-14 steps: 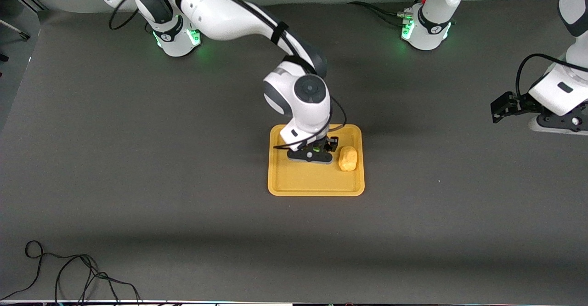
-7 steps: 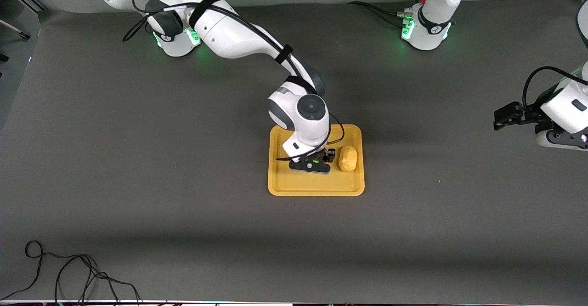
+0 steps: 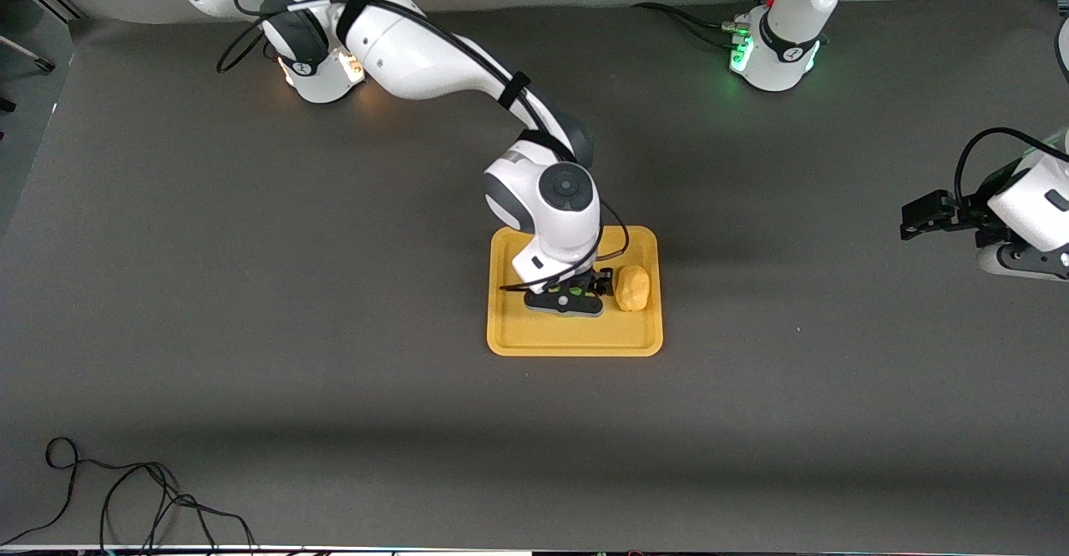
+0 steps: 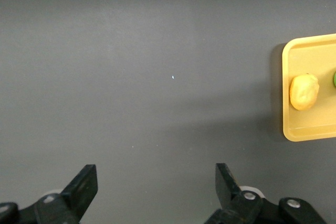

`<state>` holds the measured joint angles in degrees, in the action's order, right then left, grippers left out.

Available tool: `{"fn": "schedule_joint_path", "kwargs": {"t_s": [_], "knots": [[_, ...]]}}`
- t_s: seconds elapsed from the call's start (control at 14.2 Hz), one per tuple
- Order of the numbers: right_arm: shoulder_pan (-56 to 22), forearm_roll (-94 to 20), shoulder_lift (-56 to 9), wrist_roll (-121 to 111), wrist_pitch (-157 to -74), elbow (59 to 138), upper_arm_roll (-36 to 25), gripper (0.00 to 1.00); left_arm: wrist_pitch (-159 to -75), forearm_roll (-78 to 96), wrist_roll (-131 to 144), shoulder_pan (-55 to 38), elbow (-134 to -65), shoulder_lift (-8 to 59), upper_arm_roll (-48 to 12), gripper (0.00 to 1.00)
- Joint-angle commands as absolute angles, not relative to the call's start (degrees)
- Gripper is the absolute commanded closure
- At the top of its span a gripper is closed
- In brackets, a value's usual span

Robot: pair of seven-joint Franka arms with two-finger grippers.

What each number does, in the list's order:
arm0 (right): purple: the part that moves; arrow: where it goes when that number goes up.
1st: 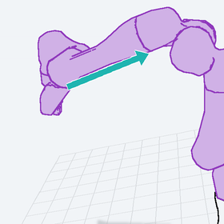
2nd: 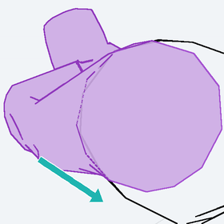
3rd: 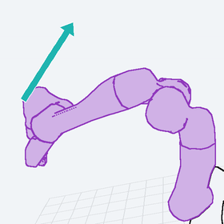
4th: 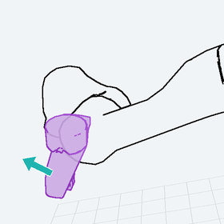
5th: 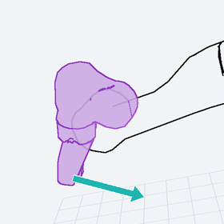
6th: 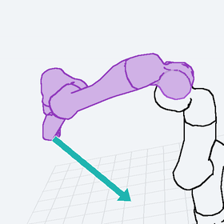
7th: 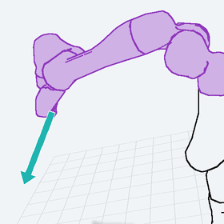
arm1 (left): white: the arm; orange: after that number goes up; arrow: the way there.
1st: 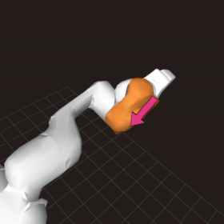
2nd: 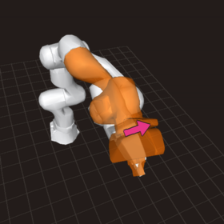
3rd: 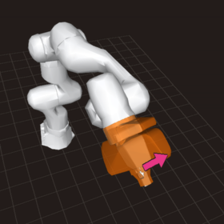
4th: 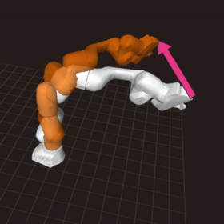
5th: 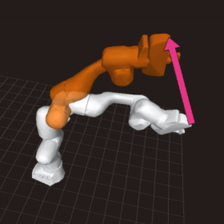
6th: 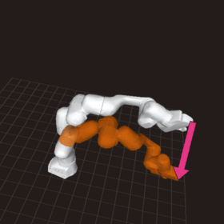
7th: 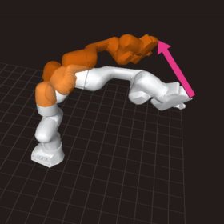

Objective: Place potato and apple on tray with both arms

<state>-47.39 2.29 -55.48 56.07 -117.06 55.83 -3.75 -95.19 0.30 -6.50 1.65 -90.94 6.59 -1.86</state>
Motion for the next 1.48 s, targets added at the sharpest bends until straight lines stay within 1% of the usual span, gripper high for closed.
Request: {"fn": "schedule_joint_path", "kwargs": {"t_s": [0.0, 0.14, 0.35, 0.42, 0.49, 0.56, 0.63, 0.7, 0.77, 0.92, 1.06, 1.27, 1.34, 1.41], "knots": [[-47.3, 3.2, -46.7, 57.6, -108.5, 57.0, -3.9, 0.0, -95.5, 0.4, -8.1, 2.5, -90.6, 6.8, -2.0, 0.0], [-46.9, 3.3, -41.8, 56.8, -103.4, 57.1, -4.0, 0.0, -95.6, 0.4, -8.0, 2.4, -91.5, 6.5, -2.0, 0.0], [-44.0, 3.3, -34.0, 51.4, -93.9, 58.4, -3.9, 0.0, -94.4, 0.4, -8.1, 2.4, -90.9, 5.2, -2.1, 0.0], [-42.6, 3.3, -30.8, 47.5, -90.6, 60.4, -4.0, 0.0, -93.0, 0.4, -8.1, 2.4, -90.4, 4.9, -2.2, 0.0], [-40.7, 3.3, -27.0, 44.4, -89.4, 63.7, -4.0, 0.0, -91.2, 0.4, -8.1, 2.3, -90.4, 4.3, -2.3, 0.0], [-39.0, 3.3, -23.3, 41.4, -89.3, 67.5, -4.0, 0.0, -91.0, 0.7, -8.1, 2.3, -91.5, 3.2, -2.3, 0.0], [-36.6, 3.2, -19.6, 37.1, -89.6, 71.7, -4.1, 0.0, -92.9, 1.0, -8.2, 2.4, -95.1, 1.2, -2.3, 0.0], [-33.8, 2.8, -16.3, 32.4, -90.1, 75.3, -4.1, 0.0, -97.9, 1.0, -8.1, 2.4, -99.1, -0.8, -2.3, 0.0], [-30.6, 2.6, -13.4, 28.0, -90.6, 78.5, -4.1, 0.0, -101.1, 1.0, -8.0, 2.2, -101.8, -1.9, -2.3, 0.0], [-24.2, 2.5, -9.1, 21.6, -91.1, 82.9, -3.4, 0.0, -101.2, 0.4, -7.5, 1.8, -101.9, -2.1, -2.4, 0.0], [-17.8, 1.1, -4.7, 13.4, -93.2, 88.1, -3.4, 0.0, -100.8, 0.1, -7.1, 1.9, -101.9, -2.5, -2.4, 0.0], [-6.5, 0.2, -2.9, 4.9, -92.6, 89.5, 0.2, 0.0, -99.2, 0.1, -7.1, 2.4, -101.5, -4.7, -2.3, 0.0], [-4.0, 0.2, -2.3, 3.4, -92.5, 89.7, 0.6, 0.0, -98.6, 0.1, -7.1, 2.4, -101.1, -5.0, -2.3, 0.0], [-3.3, 0.3, -2.1, 2.3, -92.3, 90.2, 0.2, 0.0, -98.7, 0.1, -7.1, 2.4, -100.8, -4.9, -2.4, 0.0]]}}
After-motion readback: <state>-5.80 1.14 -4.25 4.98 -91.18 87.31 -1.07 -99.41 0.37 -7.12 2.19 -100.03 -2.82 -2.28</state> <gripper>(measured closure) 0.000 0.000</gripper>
